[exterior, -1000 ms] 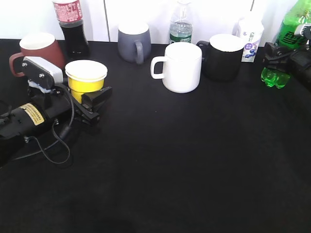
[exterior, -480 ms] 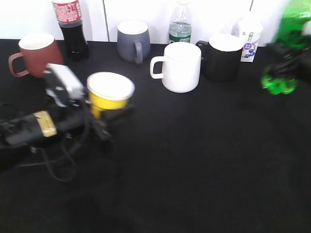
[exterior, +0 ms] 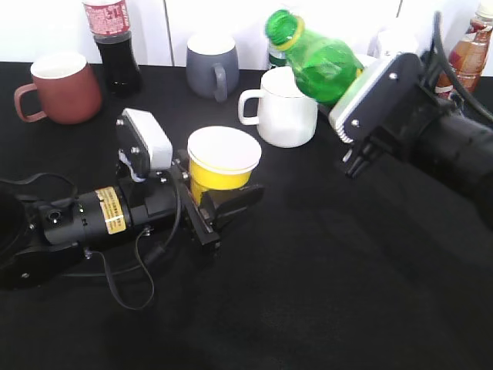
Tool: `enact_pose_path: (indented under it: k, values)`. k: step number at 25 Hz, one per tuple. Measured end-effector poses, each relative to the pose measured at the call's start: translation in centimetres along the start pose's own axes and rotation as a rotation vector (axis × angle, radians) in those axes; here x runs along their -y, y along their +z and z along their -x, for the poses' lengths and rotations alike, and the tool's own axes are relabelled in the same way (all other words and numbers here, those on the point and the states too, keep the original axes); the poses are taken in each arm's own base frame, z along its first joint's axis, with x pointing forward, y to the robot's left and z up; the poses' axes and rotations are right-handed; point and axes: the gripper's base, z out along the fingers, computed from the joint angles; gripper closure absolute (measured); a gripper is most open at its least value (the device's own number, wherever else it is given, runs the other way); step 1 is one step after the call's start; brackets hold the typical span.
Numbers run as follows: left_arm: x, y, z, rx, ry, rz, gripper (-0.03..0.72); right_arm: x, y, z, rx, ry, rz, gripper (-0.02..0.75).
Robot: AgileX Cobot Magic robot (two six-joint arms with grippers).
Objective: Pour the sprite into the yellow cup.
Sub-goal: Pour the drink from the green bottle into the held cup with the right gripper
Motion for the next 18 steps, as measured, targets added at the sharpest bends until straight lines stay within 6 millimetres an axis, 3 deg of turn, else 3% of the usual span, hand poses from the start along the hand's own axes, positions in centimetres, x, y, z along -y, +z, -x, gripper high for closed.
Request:
enact_pose_path:
  k: [4,7,18]
  values:
    - [0.0,0.0,0.1,0.002,-0.001,0.000,0.234,0.2,0.7,0.2,-0.002,-0.147,0.003,0.298]
    - [0.1,0.0,0.1,0.000,0.002,-0.011,0.234,-0.8,1.6,-0.8,-0.025,-0.221,0.040,0.299]
    - [0.1,0.0,0.0,-0.001,0.005,-0.018,0.234,-0.2,1.7,-0.4,0.009,-0.516,-0.040,0.299]
